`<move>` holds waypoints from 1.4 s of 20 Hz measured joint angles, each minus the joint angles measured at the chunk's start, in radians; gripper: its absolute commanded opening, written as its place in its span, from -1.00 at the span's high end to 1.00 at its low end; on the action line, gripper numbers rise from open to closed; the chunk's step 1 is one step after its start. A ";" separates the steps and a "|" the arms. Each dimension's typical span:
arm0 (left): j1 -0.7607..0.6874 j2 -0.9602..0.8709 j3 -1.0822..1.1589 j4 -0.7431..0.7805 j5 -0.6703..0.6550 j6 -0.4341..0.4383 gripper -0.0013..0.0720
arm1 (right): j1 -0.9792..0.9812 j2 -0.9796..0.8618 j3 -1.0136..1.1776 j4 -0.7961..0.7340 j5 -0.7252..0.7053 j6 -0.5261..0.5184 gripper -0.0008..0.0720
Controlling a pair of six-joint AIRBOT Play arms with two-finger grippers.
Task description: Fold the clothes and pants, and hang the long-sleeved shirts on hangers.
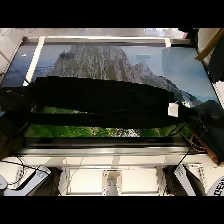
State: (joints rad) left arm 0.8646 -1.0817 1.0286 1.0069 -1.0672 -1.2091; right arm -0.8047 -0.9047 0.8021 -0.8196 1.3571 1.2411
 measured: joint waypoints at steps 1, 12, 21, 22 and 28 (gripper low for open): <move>-0.067 -0.042 0.055 0.038 0.021 -0.042 0.96 | 0.043 -0.018 0.029 0.006 -0.039 0.024 0.92; -0.450 -0.698 0.710 0.292 0.130 -0.435 0.96 | 0.314 -0.456 0.317 0.030 -0.418 0.229 0.92; -0.497 -0.853 0.817 0.276 0.323 -0.512 0.79 | 0.412 -0.701 0.419 0.042 -0.750 0.396 0.06; -0.502 -0.858 0.819 0.262 0.351 -0.512 0.22 | 0.427 -0.712 0.421 0.040 -0.792 0.402 -0.19; -0.507 -0.825 0.823 0.225 0.407 -0.497 -0.95 | 0.457 -0.708 0.426 0.020 -0.887 0.413 -0.20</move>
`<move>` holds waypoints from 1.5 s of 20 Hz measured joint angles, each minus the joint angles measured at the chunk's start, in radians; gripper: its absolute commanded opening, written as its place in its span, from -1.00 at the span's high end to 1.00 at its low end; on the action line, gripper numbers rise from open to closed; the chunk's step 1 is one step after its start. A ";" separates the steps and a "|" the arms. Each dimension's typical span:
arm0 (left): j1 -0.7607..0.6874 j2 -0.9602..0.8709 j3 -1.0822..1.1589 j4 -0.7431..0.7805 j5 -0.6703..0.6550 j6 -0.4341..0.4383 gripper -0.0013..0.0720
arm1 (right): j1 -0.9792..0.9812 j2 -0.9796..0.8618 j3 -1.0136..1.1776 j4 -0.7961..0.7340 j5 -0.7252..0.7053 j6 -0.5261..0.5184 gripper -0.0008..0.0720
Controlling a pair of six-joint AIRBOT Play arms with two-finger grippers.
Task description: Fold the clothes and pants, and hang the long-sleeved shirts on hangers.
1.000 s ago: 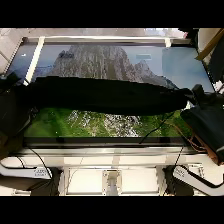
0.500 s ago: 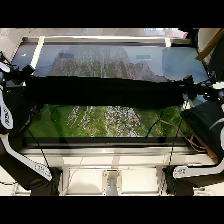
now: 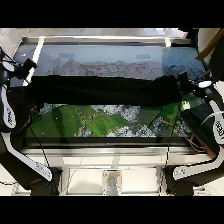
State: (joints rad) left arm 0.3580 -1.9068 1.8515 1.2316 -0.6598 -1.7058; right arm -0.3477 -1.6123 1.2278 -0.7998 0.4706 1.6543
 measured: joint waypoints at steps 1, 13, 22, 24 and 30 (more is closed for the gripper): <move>0.002 0.021 0.000 -0.002 0.003 0.003 -0.95 | -0.014 0.015 0.000 -0.021 0.015 -0.006 -0.20; -0.259 0.317 0.001 -0.013 -0.061 0.341 -0.95 | -0.309 -0.009 0.011 0.138 0.544 -0.388 -0.92; -0.390 0.335 0.001 -0.013 -0.078 0.359 -0.95 | -0.315 -0.296 0.281 0.192 0.826 -0.536 -0.92; -0.396 0.335 0.001 -0.013 -0.103 0.352 -0.95 | -0.302 -0.333 0.329 0.165 0.848 -0.537 -0.91; -0.402 0.335 0.001 -0.013 -0.149 0.349 -0.95 | -0.266 -0.387 0.408 0.032 0.871 -0.491 -0.91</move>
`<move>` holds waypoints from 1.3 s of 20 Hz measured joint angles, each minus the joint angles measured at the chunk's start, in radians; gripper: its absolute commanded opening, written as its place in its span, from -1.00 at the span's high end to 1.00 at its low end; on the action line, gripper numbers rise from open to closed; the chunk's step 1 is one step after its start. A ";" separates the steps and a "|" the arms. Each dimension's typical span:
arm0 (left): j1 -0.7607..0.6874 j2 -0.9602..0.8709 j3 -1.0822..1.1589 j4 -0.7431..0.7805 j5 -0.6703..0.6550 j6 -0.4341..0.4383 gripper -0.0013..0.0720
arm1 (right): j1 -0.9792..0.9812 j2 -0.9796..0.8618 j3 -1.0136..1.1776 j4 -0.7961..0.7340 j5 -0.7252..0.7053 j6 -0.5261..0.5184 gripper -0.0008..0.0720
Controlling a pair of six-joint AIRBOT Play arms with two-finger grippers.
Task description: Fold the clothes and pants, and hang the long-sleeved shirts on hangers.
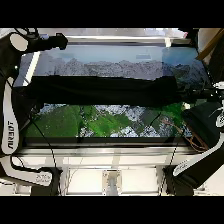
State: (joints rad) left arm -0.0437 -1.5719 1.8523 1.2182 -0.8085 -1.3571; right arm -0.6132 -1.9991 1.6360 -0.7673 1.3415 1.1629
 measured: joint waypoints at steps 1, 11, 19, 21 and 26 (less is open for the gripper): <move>0.000 0.000 0.000 0.000 -0.003 0.000 -0.95 | 0.002 -0.002 0.006 -0.017 0.001 0.006 -0.91; 0.000 -0.002 0.000 0.000 -0.025 0.000 -0.95 | 0.040 -0.051 0.021 0.007 0.010 0.024 -0.69; -0.012 -0.003 0.000 0.000 -0.027 0.000 0.94 | 0.063 -0.068 0.063 0.044 0.002 -0.026 0.91; -0.025 -0.003 0.000 0.000 -0.026 0.000 0.95 | 0.064 -0.067 0.103 0.071 0.027 -0.027 0.91; -0.139 -0.061 0.000 0.000 -0.026 -0.008 0.95 | 0.090 -0.063 0.278 0.247 0.173 -0.015 0.91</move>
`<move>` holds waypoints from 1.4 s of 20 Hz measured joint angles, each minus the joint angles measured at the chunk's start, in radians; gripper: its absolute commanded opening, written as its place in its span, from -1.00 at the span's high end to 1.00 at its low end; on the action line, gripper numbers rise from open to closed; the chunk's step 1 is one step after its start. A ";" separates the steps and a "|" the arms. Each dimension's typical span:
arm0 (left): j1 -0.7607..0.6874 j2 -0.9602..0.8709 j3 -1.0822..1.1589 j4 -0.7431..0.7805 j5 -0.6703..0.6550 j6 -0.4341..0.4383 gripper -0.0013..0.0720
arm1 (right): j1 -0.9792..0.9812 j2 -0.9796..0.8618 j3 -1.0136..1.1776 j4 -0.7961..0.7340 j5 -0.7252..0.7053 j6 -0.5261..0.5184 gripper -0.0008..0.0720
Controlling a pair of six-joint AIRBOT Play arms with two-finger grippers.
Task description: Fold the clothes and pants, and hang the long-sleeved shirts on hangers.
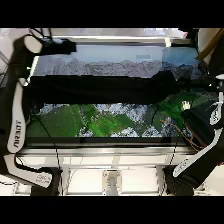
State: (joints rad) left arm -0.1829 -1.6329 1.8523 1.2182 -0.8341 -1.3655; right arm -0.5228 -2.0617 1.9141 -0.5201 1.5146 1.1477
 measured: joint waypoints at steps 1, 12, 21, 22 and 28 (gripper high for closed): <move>-0.036 -0.025 0.000 -0.001 0.000 -0.008 0.95 | 0.018 0.006 0.045 0.033 0.024 0.018 0.92; -0.306 -0.338 0.000 0.000 -0.007 -0.089 0.95 | 0.436 0.106 0.155 0.080 -0.086 0.155 0.92; 0.026 -0.167 0.000 0.131 -0.322 -0.117 0.94 | 0.788 0.079 0.127 -0.120 -0.464 0.259 0.91; 0.065 -0.145 0.000 0.134 -0.347 -0.116 0.94 | 0.822 0.064 0.126 -0.134 -0.503 0.265 0.91; 0.201 -0.081 0.000 0.153 -0.438 -0.099 0.94 | 0.982 -0.007 0.126 -0.138 -0.700 0.278 -0.36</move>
State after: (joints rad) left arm 0.0185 -1.7138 1.8523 1.3712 -1.2724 -1.4647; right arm 0.4587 -2.0686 2.0399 -0.6579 0.8146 1.4261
